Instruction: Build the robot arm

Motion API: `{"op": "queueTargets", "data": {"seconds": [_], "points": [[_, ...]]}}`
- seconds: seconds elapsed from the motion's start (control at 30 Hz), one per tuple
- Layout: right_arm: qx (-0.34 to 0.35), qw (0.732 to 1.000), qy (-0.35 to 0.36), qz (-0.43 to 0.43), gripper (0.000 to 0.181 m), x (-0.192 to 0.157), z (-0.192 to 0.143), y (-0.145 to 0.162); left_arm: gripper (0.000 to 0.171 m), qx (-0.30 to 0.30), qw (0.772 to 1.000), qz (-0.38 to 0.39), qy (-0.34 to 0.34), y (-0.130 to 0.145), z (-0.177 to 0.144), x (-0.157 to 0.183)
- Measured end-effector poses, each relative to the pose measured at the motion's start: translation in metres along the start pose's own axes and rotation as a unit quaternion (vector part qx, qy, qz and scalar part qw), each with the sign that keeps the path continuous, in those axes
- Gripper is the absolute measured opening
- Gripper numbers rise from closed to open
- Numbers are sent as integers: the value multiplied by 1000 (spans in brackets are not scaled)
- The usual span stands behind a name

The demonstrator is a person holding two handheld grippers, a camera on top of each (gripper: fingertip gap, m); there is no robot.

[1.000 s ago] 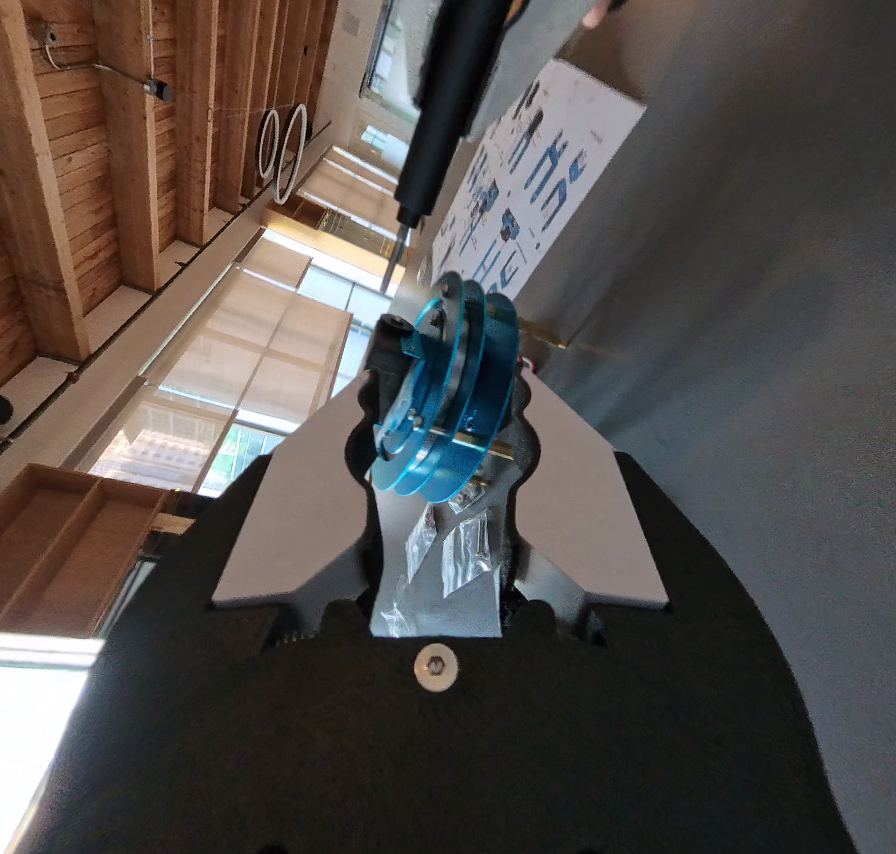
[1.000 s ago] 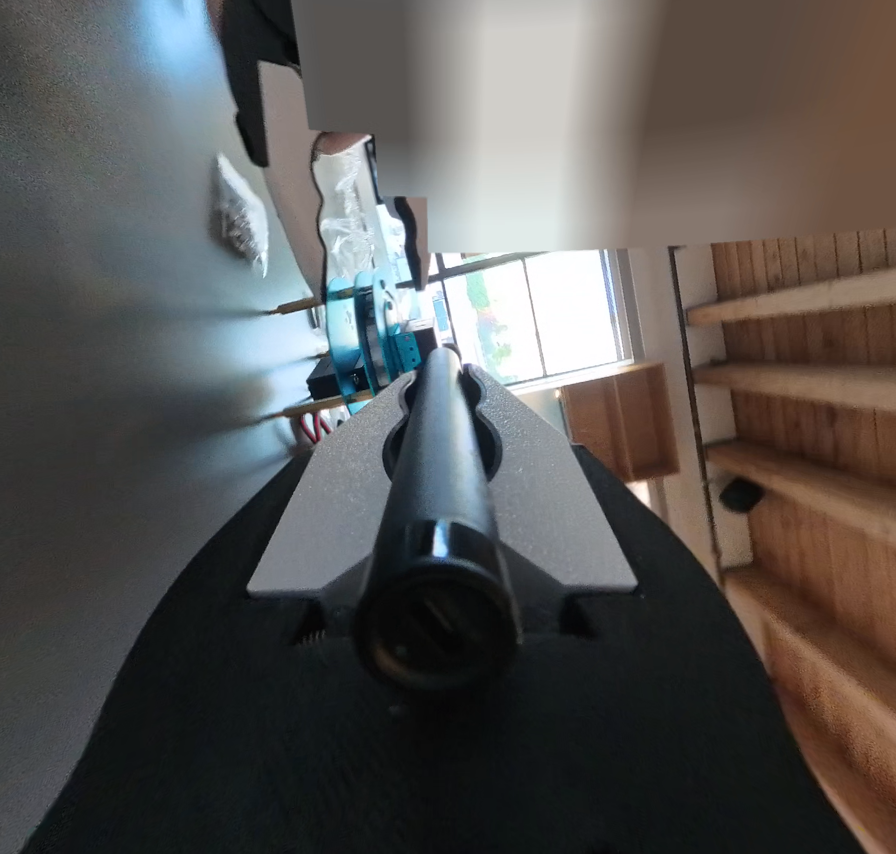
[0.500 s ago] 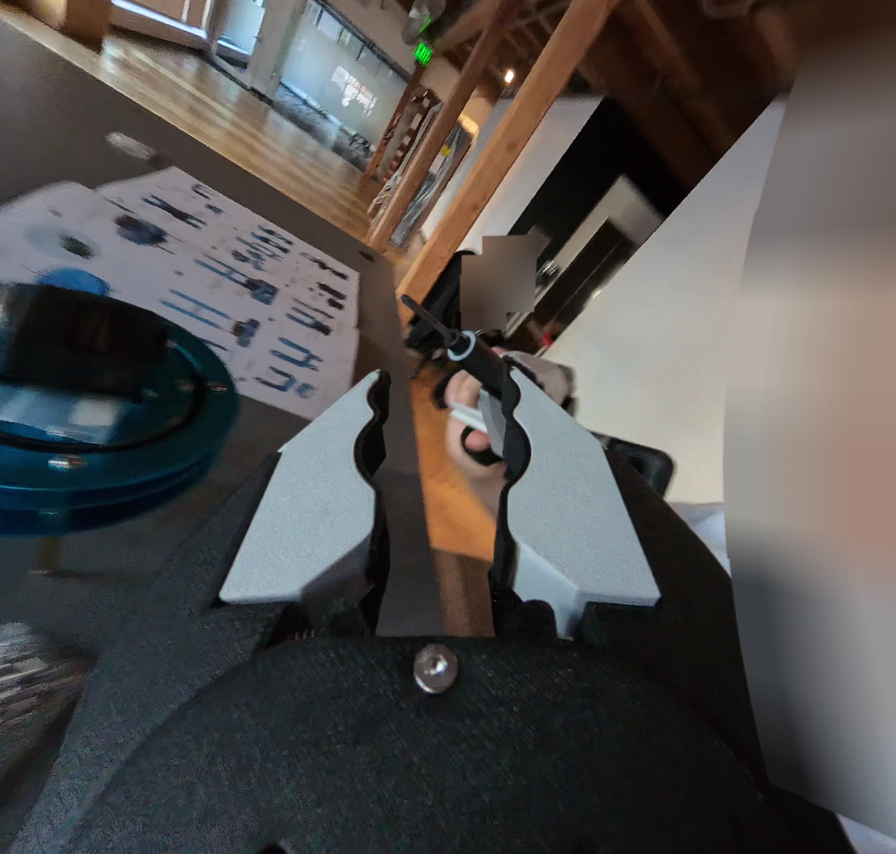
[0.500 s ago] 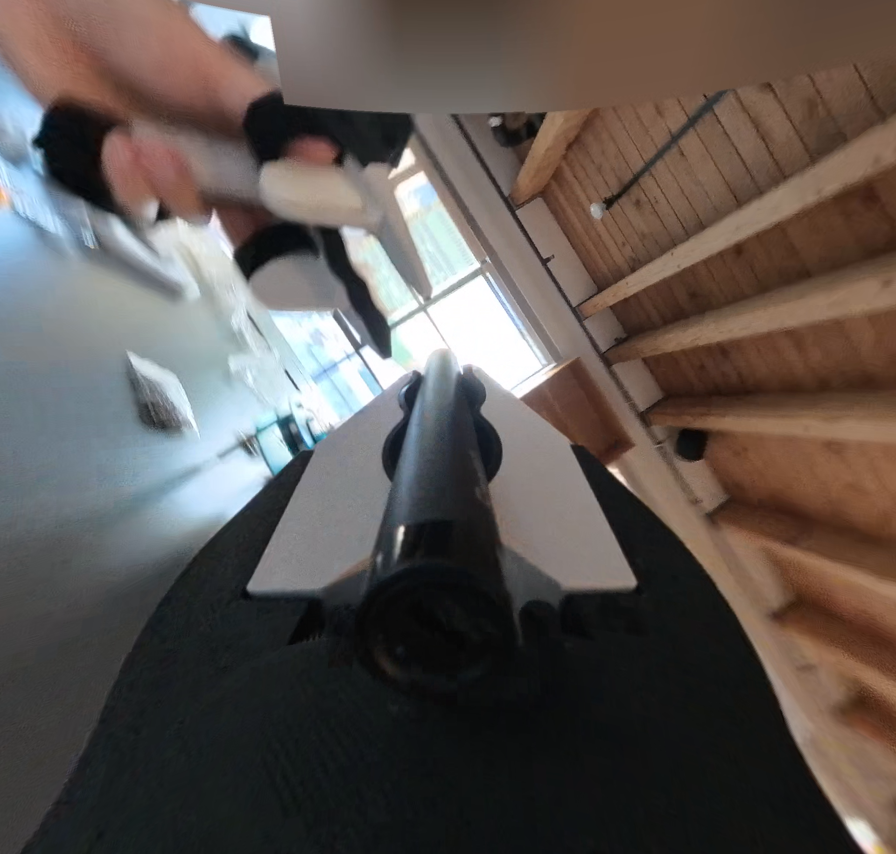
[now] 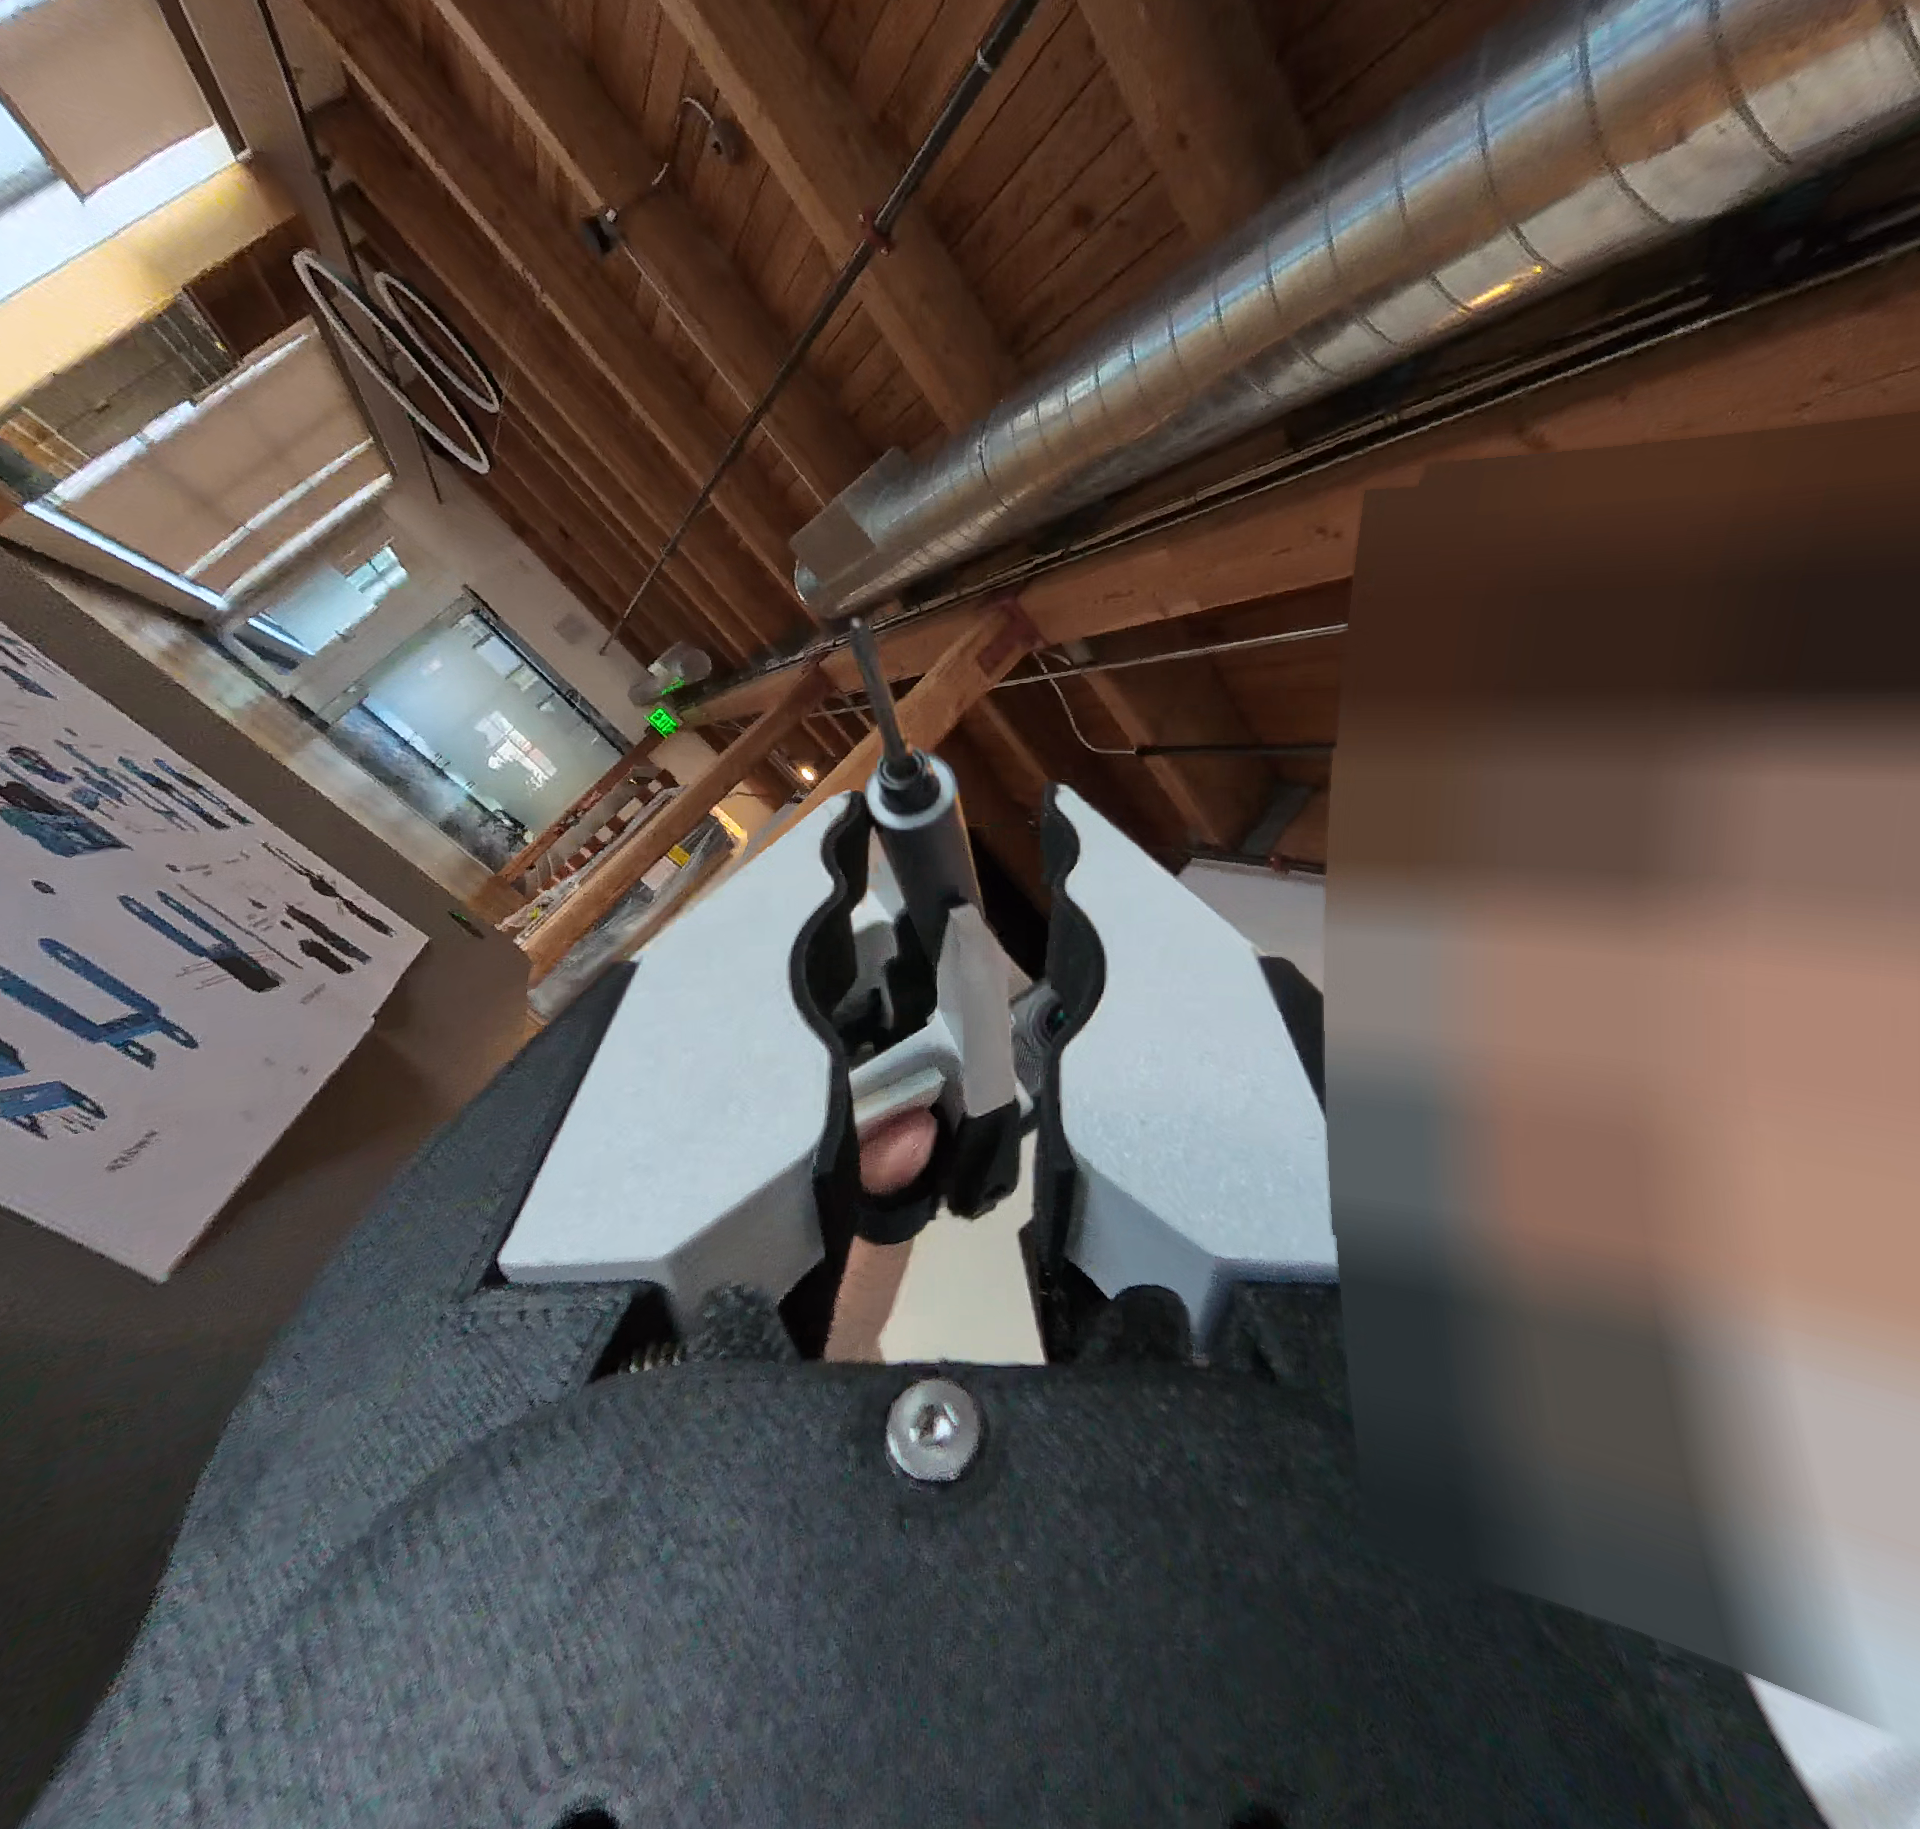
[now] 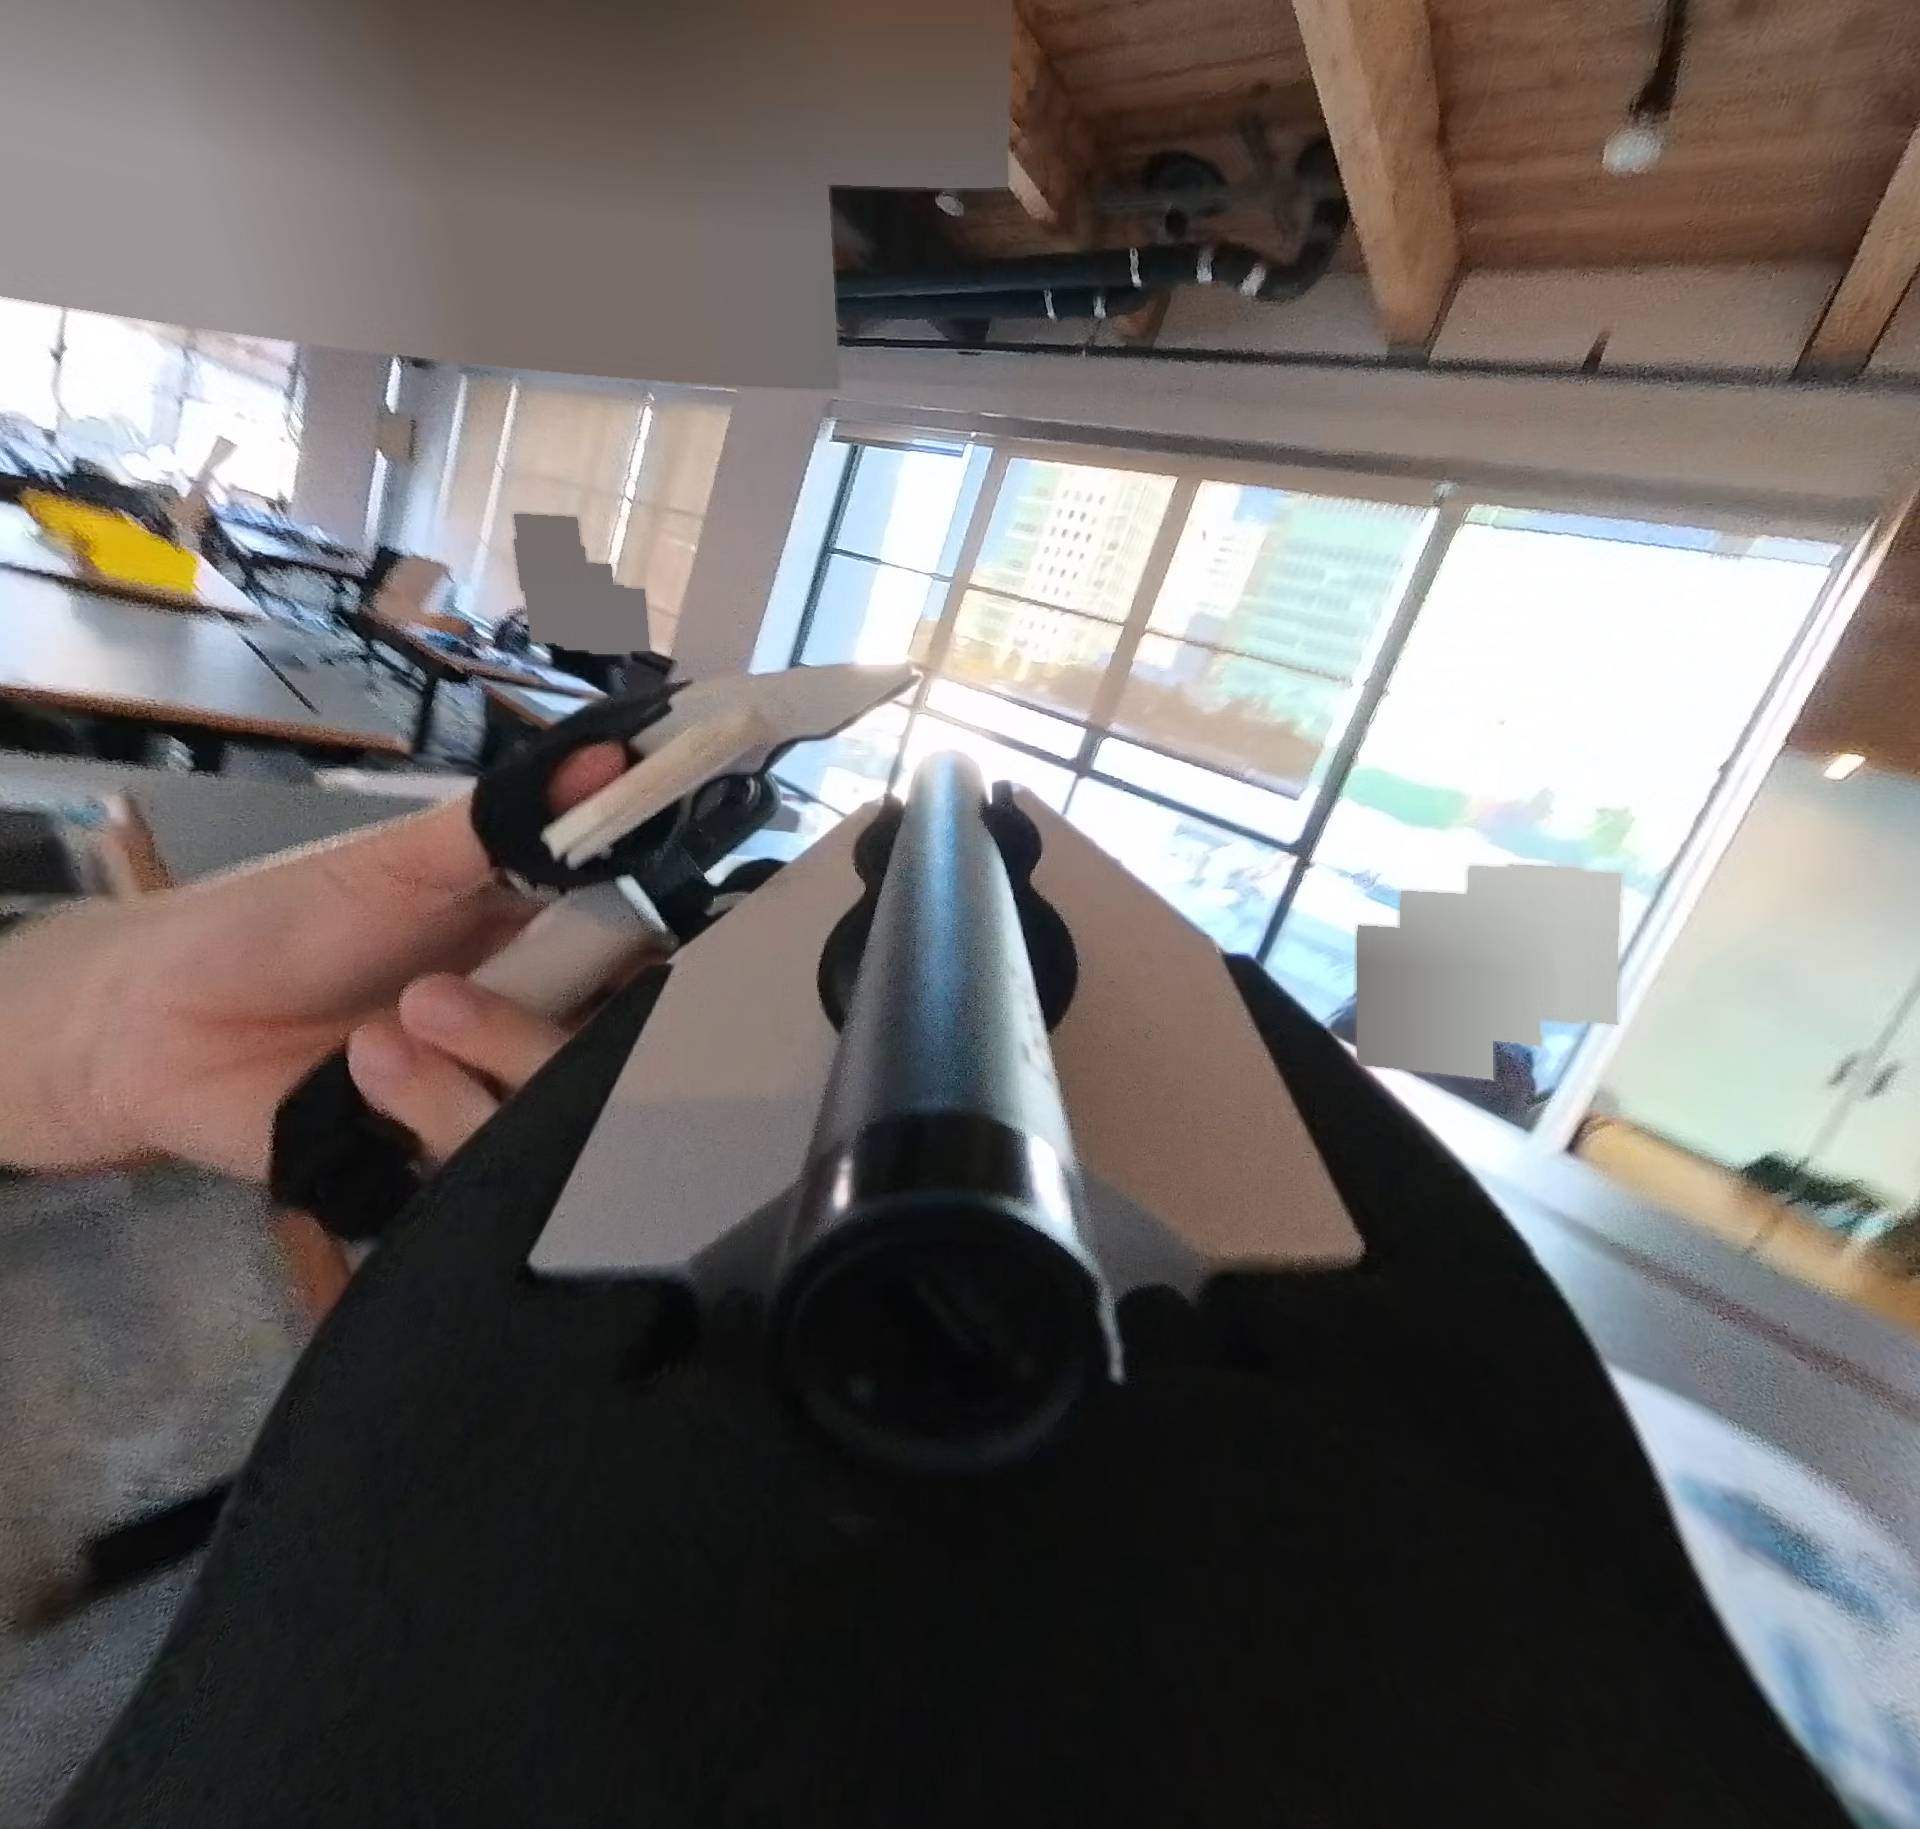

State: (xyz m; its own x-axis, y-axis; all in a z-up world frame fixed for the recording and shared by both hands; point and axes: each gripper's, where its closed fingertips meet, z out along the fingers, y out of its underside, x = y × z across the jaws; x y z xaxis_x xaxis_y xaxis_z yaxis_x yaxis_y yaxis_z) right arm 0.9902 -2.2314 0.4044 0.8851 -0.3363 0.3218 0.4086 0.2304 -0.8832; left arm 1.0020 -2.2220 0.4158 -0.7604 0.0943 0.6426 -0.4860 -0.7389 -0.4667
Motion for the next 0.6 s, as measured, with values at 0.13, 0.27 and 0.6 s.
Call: {"op": "queueTargets", "data": {"seconds": [0.13, 0.27, 0.6], "points": [[-15, 994, -18, 103, 16, 5, 7, 12, 15, 8, 997, 57, -53, -3, -2, -17], [-37, 988, -34, 147, 24, 5, 17, 33, 15, 17, 996, 1, -93, -16, -12, -35], [-177, 967, -36, 178, 51, 34, -5, 56, 15, -44, 974, 7, -224, -46, -48, -66]]}}
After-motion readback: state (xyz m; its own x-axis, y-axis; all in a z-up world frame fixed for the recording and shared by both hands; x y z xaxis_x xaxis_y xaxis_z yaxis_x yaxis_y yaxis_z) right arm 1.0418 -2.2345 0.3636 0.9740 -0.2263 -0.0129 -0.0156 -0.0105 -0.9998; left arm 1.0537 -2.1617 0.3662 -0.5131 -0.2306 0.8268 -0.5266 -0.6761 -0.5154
